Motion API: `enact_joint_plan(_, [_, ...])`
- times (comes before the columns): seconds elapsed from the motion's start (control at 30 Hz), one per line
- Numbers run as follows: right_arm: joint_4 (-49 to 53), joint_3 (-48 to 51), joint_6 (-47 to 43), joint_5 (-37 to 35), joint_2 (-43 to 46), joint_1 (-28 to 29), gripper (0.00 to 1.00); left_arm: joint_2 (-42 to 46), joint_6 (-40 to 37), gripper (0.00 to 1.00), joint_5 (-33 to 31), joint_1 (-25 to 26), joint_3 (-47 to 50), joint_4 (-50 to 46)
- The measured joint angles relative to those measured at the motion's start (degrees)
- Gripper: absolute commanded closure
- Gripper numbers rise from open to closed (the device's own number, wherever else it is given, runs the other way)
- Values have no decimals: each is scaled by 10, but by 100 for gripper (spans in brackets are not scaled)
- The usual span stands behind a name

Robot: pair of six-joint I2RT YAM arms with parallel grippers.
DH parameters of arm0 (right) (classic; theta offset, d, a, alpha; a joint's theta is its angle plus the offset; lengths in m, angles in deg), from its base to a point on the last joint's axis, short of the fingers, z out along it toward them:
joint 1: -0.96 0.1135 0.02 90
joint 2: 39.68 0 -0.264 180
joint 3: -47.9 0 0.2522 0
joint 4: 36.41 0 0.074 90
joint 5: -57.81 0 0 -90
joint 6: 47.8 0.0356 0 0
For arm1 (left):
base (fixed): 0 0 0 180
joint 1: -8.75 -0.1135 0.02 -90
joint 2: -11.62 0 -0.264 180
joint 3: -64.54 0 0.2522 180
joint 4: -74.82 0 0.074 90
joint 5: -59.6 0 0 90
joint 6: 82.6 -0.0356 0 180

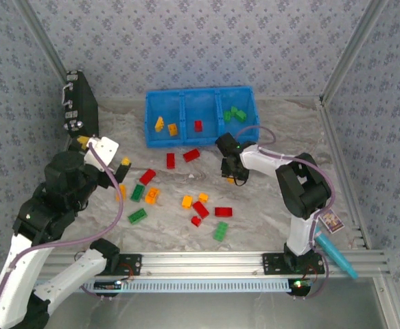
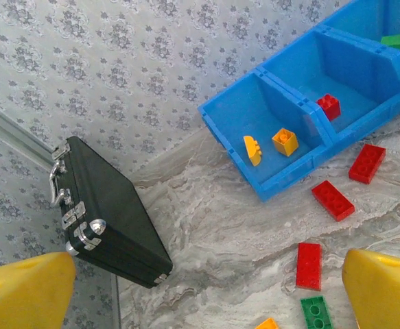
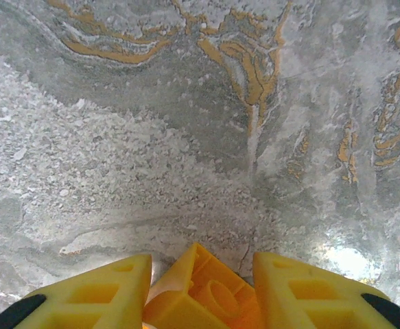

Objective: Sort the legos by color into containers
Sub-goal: Pick up the lego from the center of the table.

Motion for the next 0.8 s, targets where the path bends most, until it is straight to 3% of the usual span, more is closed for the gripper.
enact_joint_plan(0.37, [61, -66, -39, -3, 24, -4, 65, 12, -9, 0, -5, 0, 24, 2])
enact_joint_plan(0.63, [96, -260, -98, -8, 29, 10, 64, 52, -10, 0, -25, -3, 70, 2])
enact_joint_plan(0.8, [95, -417, -149, -1, -31, 20, 64, 69, -13, 0, -31, -3, 107, 5])
